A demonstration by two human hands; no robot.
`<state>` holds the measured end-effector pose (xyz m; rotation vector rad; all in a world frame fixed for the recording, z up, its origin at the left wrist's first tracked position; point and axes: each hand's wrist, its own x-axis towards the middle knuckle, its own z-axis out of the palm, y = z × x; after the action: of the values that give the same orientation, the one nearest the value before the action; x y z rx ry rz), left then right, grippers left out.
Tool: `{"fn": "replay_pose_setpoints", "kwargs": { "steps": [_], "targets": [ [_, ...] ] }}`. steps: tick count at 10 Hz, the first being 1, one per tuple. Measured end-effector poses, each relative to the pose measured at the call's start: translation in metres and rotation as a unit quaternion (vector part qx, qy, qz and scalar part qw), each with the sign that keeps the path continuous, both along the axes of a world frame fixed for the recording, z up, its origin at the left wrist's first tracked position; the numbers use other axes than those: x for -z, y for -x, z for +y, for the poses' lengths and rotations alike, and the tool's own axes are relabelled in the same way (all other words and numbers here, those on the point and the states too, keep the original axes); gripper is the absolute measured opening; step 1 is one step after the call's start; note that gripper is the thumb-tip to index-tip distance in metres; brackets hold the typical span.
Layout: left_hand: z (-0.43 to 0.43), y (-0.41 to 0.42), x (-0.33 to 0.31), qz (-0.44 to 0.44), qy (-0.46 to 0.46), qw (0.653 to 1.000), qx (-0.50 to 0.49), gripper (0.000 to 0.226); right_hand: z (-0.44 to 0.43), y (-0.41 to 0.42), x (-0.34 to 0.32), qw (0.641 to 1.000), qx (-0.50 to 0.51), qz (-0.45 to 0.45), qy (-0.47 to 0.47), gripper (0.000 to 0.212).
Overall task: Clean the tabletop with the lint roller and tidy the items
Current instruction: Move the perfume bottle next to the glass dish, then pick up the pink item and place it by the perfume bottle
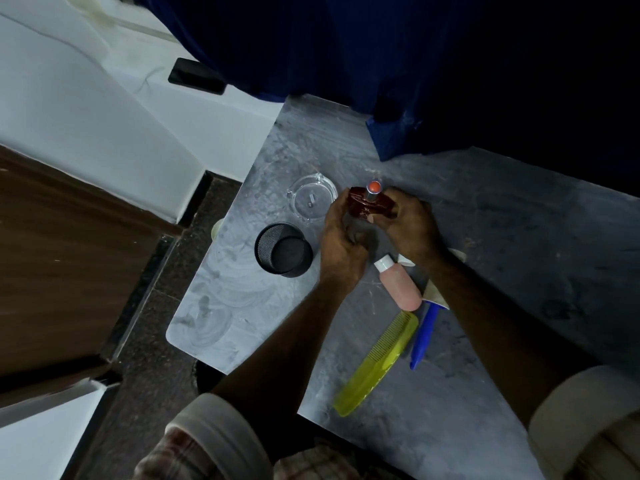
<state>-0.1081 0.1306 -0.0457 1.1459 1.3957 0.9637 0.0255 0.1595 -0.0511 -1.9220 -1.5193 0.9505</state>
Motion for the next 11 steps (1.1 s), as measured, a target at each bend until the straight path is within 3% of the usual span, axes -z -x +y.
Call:
{"fn": "replay_pose_setpoints", "kwargs": {
  "steps": [5, 7, 8, 9, 10, 11],
  "targets": [
    [-0.004, -0.001, 0.004, 0.010, -0.006, 1.000, -0.016, 0.083, -0.003, 0.000, 0.001, 1.000, 0.004, 0.008, 0.002, 0.034],
    [-0.016, 0.001, -0.009, -0.042, 0.013, 0.999, -0.008, 0.090, -0.004, -0.005, -0.017, 0.999, 0.020, -0.020, 0.022, 0.050],
    [-0.038, 0.009, 0.001, 0.009, 0.053, 0.999, 0.000, 0.078, -0.038, -0.020, -0.041, 0.988, 0.056, -0.131, -0.056, 0.027],
    [-0.060, 0.014, 0.007, 0.113, 0.073, 0.990, 0.028, 0.057, -0.081, -0.029, -0.051, 0.975, -0.001, -0.224, -0.006, 0.009],
    [-0.066, 0.005, 0.005, 0.124, 0.130, 0.983, 0.047, 0.051, -0.102, -0.026, -0.040, 0.961, -0.051, -0.257, 0.094, 0.019],
    [-0.057, -0.006, -0.001, 0.158, 0.137, 0.975, 0.074, 0.042, -0.109, -0.021, -0.035, 0.958, -0.057, -0.257, 0.116, 0.021]
  ]
}}
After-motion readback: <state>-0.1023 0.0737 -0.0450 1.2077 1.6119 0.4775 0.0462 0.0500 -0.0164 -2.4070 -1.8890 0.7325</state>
